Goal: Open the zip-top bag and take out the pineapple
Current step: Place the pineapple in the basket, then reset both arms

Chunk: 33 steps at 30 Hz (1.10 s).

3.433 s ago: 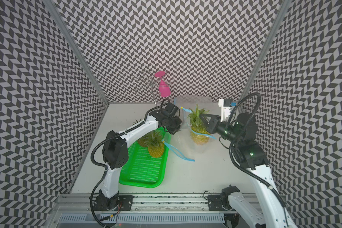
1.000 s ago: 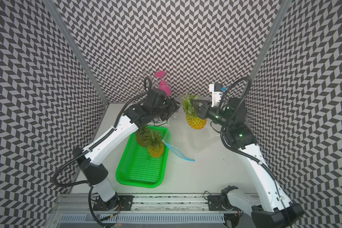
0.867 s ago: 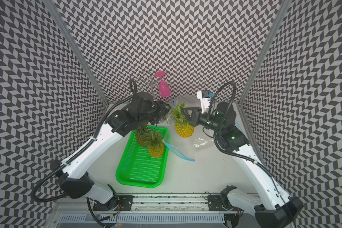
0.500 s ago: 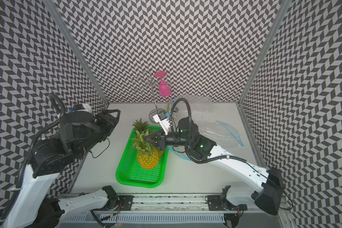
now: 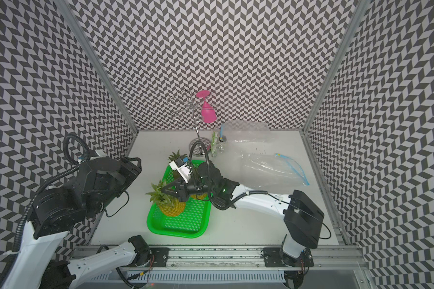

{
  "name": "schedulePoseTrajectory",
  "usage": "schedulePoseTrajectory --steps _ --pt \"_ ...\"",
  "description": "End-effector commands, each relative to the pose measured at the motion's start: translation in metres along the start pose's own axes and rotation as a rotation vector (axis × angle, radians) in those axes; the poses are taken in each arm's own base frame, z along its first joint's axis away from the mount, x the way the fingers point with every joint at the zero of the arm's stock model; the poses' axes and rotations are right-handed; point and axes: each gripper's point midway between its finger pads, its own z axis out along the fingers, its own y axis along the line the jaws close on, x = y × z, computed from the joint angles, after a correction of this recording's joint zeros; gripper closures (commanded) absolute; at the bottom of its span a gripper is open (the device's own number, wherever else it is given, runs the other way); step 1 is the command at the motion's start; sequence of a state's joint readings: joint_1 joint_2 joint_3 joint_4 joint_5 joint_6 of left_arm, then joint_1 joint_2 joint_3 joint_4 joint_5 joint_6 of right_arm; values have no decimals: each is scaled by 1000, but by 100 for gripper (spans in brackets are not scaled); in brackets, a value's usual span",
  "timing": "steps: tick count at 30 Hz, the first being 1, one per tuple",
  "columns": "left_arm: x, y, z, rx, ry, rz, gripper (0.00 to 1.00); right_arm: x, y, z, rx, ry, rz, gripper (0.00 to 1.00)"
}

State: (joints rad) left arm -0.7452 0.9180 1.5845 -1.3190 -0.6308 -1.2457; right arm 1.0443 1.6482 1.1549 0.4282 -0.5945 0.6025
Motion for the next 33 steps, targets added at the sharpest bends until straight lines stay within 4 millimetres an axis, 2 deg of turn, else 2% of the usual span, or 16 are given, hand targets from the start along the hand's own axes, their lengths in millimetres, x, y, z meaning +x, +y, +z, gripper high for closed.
schedulePoseTrajectory --steps 1,8,15,19,22,23,24,25,26,28,30,32,33 --pt "1 12 -2 -15 -2 41 39 -17 18 -1 -92 -111 -133 100" --pt "2 8 -1 10 4 46 38 21 -15 -8 -33 -94 -116 100" --pt "9 3 6 15 15 76 36 32 -28 -21 63 -81 -110 66" --pt "17 -2 14 24 35 99 27 26 -28 -35 131 -93 -136 50" --pt "23 -7 19 39 51 125 13 7 -17 -53 195 -136 -184 43" --pt "25 -9 21 43 54 136 3 -3 -12 -61 225 -158 -208 41" --pt "27 -11 23 50 56 147 0 -13 -7 -69 260 -180 -226 40" --pt "28 -14 25 59 56 165 0 -26 -2 -82 308 -222 -247 34" --pt "29 -18 27 75 56 192 0 -43 3 -98 372 -285 -266 1" --pt "31 -29 32 109 56 238 0 -77 1 -145 563 -455 -249 0" --pt "32 -41 41 148 63 299 0 -102 -18 -205 766 -569 -175 0" --pt "42 -59 61 218 114 401 0 -112 -50 -276 945 -657 -31 0" --pt "49 -62 73 217 143 433 0 -111 -59 -305 1004 -691 2 0"
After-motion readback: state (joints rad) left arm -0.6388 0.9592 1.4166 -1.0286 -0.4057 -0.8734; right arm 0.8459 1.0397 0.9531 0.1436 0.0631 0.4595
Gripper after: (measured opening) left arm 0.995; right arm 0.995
